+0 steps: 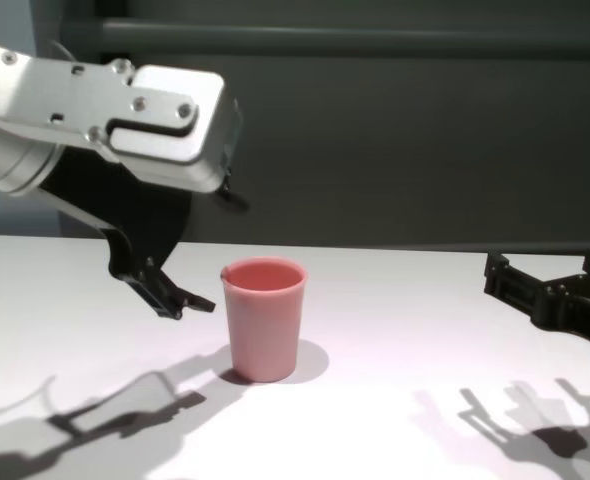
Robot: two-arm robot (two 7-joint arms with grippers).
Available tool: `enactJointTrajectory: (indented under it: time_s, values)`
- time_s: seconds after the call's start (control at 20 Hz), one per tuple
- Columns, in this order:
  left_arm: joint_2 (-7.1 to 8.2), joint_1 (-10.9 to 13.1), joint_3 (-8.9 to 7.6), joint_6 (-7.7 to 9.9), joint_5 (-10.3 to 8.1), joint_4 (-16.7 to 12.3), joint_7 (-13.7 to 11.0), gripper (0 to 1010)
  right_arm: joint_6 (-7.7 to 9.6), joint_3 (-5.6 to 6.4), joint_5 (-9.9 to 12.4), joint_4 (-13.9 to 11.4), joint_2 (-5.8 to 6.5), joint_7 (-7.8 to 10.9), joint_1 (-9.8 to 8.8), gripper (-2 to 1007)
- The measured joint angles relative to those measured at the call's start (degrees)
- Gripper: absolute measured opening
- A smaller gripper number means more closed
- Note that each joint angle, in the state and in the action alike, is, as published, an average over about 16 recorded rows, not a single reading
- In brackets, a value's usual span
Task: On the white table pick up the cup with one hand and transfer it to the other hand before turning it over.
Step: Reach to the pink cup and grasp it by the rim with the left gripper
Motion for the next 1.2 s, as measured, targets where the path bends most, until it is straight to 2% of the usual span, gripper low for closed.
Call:
enactJointTrajectory:
  time_s: [0.2, 0.55, 0.85, 1.2]
  values:
    - [-0.93, -2.5, 3.22, -1.17, 2.88, 1.6, -1.6, 1001, 0.00, 0.00, 0.0, 0.0, 0.00, 0.00, 0.00, 1002]
    - [-2.55, -5.9, 7.29, -3.04, 6.05, 4.7, -3.5, 1001, 0.00, 0.00, 0.0, 0.0, 0.00, 0.00, 0.00, 1002]
    - [-3.75, -8.5, 10.03, -4.40, 8.01, 7.2, -5.1, 1001, 0.00, 0.00, 0.0, 0.0, 0.00, 0.00, 0.00, 1002]
    - [-5.19, -11.0, 12.60, -5.58, 9.19, 9.8, -6.8, 1001, 0.00, 0.00, 0.0, 0.0, 0.00, 0.00, 0.00, 1002]
